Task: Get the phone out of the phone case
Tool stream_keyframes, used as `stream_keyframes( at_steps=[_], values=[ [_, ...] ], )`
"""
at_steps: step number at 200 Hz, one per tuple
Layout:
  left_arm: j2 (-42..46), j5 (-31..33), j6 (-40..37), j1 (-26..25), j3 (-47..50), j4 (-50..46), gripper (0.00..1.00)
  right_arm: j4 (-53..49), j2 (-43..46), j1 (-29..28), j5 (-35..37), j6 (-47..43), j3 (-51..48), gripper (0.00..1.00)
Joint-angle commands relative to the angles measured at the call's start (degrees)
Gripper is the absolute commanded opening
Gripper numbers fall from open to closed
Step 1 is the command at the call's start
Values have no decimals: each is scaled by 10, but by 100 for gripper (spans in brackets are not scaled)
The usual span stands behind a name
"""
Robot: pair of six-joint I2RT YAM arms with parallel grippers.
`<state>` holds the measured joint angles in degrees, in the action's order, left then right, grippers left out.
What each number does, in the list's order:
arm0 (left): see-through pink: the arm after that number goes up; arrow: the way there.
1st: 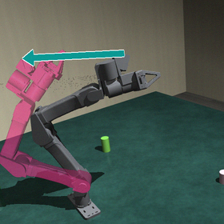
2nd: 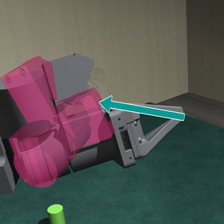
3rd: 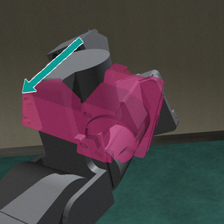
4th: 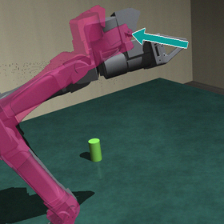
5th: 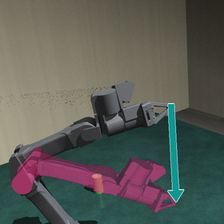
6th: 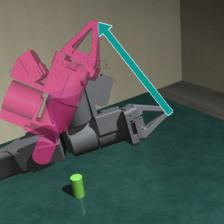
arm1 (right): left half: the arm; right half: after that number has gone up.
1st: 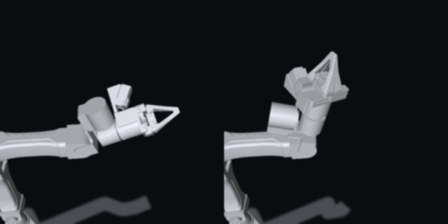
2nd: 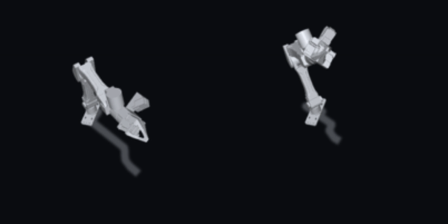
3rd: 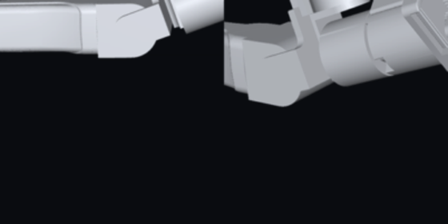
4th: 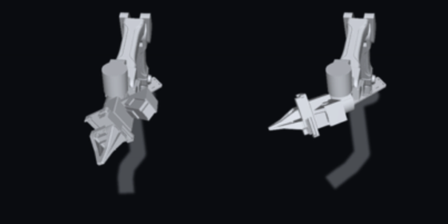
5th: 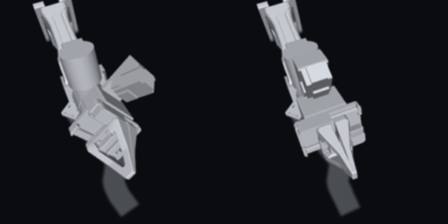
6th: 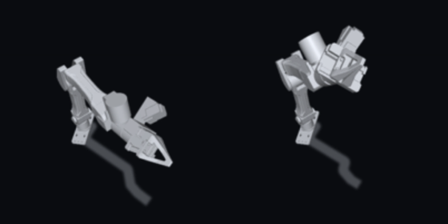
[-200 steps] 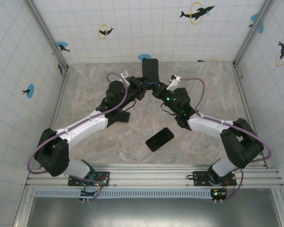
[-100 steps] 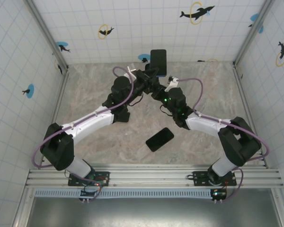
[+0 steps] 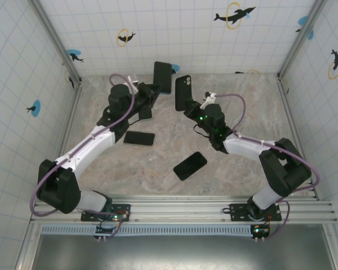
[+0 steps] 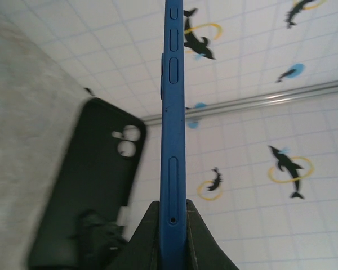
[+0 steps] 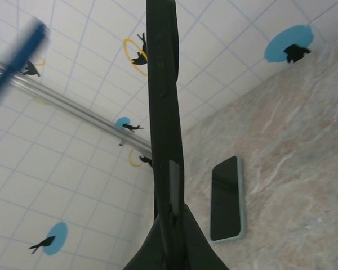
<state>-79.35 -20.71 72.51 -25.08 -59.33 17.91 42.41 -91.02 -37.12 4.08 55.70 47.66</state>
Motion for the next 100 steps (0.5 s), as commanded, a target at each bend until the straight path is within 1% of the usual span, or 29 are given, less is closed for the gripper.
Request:
stream_keyframes(
  at_steps=[1, 19, 36, 56, 72, 85, 100],
  values=[
    [21, -82, -114, 56, 16, -64, 0, 33, -18, -5, -25, 40, 10, 0],
    [19, -126, -174, 104, 25, -115, 0, 28, -27, -12, -30, 53, 19, 0],
    [22, -171, -195, 156, 70, -98, 0, 26, -39, -19, -36, 63, 28, 0],
    [16, -209, -232, 216, 100, -97, 0, 19, -51, -28, -40, 66, 41, 0],
    [0, -233, -278, 260, 106, -113, 0, 8, -59, -35, -39, 64, 52, 0],
    [-20, -265, -307, 293, 114, -105, 0, 4, -67, -40, -41, 63, 62, 0],
    [-40, -278, -345, 329, 117, -111, 0, -3, -73, -45, -42, 61, 70, 0]
  ],
)
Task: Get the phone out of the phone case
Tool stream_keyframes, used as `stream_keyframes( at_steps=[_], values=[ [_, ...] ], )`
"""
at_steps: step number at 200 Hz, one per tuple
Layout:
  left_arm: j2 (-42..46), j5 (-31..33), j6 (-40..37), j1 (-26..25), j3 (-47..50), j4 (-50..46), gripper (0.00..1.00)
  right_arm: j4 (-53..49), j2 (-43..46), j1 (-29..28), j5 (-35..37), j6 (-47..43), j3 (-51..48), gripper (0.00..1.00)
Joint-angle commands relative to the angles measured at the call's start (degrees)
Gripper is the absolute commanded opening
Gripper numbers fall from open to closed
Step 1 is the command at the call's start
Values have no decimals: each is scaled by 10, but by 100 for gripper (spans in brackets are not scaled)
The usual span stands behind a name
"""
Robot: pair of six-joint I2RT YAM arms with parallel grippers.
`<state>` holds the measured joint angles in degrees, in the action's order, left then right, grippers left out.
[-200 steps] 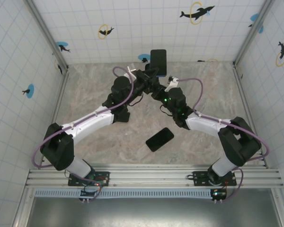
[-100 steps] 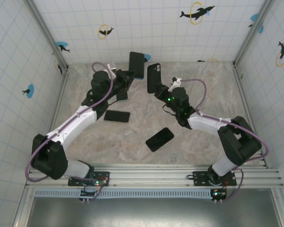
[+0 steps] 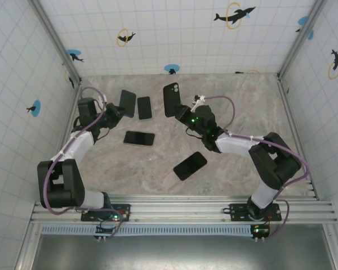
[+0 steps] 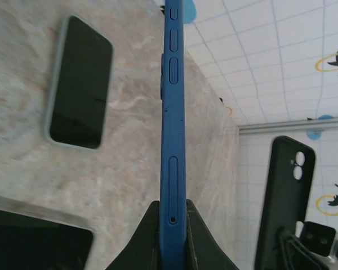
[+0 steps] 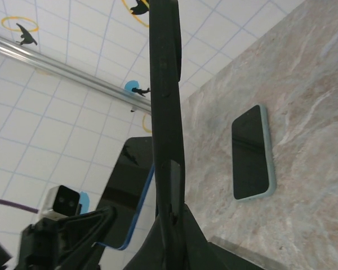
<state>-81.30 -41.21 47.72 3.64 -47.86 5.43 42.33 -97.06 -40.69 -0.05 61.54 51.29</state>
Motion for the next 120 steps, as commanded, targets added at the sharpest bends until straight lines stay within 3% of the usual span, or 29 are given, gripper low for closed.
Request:
stream_keyframes(
  at_steps=[1, 77, 120],
  values=[
    [-21, -74, -99, 44, 3, 15, 0, -2, -13, -11, 0, 2, 34, 0],
    [-139, -143, -111, 166, 35, 144, 0, -1, -38, -25, -6, 5, 48, 0],
    [-207, -153, -127, 190, -5, 145, 0, -6, -43, -26, -10, 6, 51, 0]
  ],
)
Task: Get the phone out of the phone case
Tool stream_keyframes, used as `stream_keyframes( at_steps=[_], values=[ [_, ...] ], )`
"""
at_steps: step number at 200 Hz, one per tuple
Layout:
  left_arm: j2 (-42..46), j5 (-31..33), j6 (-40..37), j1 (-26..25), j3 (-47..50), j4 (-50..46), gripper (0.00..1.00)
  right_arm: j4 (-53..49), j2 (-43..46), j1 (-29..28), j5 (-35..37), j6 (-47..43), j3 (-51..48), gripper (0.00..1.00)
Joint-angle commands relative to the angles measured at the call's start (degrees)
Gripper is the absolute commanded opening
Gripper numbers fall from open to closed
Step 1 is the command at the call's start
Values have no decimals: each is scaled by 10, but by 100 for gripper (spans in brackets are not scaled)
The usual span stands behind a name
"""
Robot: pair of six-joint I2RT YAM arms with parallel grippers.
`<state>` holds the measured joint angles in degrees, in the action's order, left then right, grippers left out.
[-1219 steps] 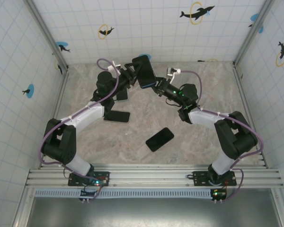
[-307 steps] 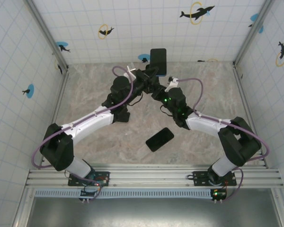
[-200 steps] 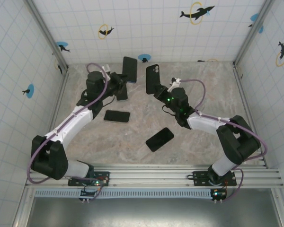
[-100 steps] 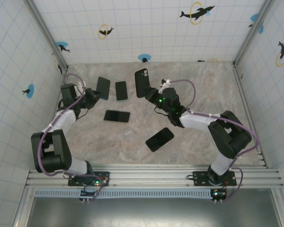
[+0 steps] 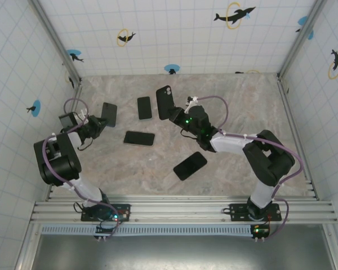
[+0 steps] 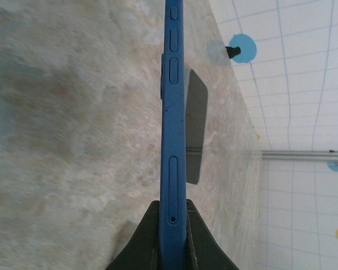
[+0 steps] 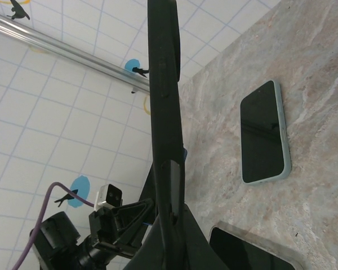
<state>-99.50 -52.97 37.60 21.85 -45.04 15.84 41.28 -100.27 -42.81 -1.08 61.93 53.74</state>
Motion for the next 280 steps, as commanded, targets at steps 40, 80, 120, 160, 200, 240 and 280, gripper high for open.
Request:
stream_keyframes(
  at_steps=[40, 80, 120, 160, 200, 240, 280],
  values=[
    [-82, -45, -8, 18, -66, 65, 0, 0, -16, -5, -2, 2, 30, 0],
    [-127, -48, 28, 23, -88, 105, 0, -1, -19, -3, -5, 4, 26, 0],
    [-160, -50, 52, 25, -96, 129, 0, -3, -20, -1, -6, 5, 24, 0],
    [-184, -44, 44, 25, -105, 102, 6, -1, -22, 0, -8, 6, 25, 0],
    [-193, -47, 56, 26, -104, 99, 18, 0, -20, 2, -9, 4, 22, 0],
    [-188, -29, 33, 29, -128, 47, 34, 4, -18, 3, -13, 5, 17, 0],
    [-183, 8, -19, 40, -151, -45, 45, 7, -18, 3, -13, 6, 13, 0]
  ],
)
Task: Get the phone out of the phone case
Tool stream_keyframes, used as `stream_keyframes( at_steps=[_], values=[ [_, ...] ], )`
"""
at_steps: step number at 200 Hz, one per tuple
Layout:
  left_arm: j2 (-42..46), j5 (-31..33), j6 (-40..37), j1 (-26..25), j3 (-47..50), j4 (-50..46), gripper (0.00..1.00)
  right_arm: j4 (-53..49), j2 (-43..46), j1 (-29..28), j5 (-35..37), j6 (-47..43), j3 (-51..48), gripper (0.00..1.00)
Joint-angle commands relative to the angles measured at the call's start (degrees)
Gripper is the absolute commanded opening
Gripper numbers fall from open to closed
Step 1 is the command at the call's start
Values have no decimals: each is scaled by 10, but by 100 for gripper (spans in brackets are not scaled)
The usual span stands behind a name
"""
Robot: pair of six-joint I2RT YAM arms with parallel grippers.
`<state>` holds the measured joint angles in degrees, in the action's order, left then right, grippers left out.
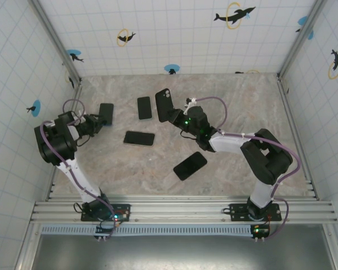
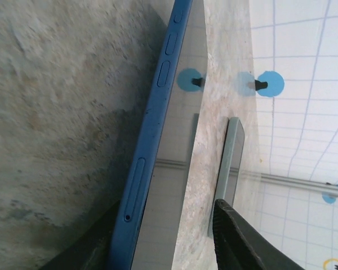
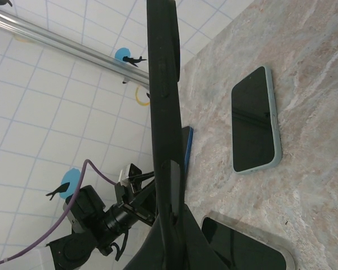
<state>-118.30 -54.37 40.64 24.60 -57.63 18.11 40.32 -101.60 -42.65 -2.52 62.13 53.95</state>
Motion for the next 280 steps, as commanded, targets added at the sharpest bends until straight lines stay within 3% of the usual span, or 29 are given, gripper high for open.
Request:
stream_keyframes(
  at_steps=[1, 66, 109, 148, 280],
  values=[
    [5, 23, -50, 12, -27, -69, 45, 17, -4, 1, 1, 4, 11, 0],
    [-7, 43, -93, 17, -54, -151, 50, 18, -5, -1, -3, 4, 13, 0],
    [2, 120, -136, 17, -82, -260, 54, 8, -2, -2, -1, -3, 13, 0],
    [-3, 148, -170, 18, -101, -327, 59, 6, -4, -5, -3, -3, 17, 0],
    [38, 217, -223, 17, -105, -397, 63, 1, -6, -11, -6, -6, 23, 0]
  ],
)
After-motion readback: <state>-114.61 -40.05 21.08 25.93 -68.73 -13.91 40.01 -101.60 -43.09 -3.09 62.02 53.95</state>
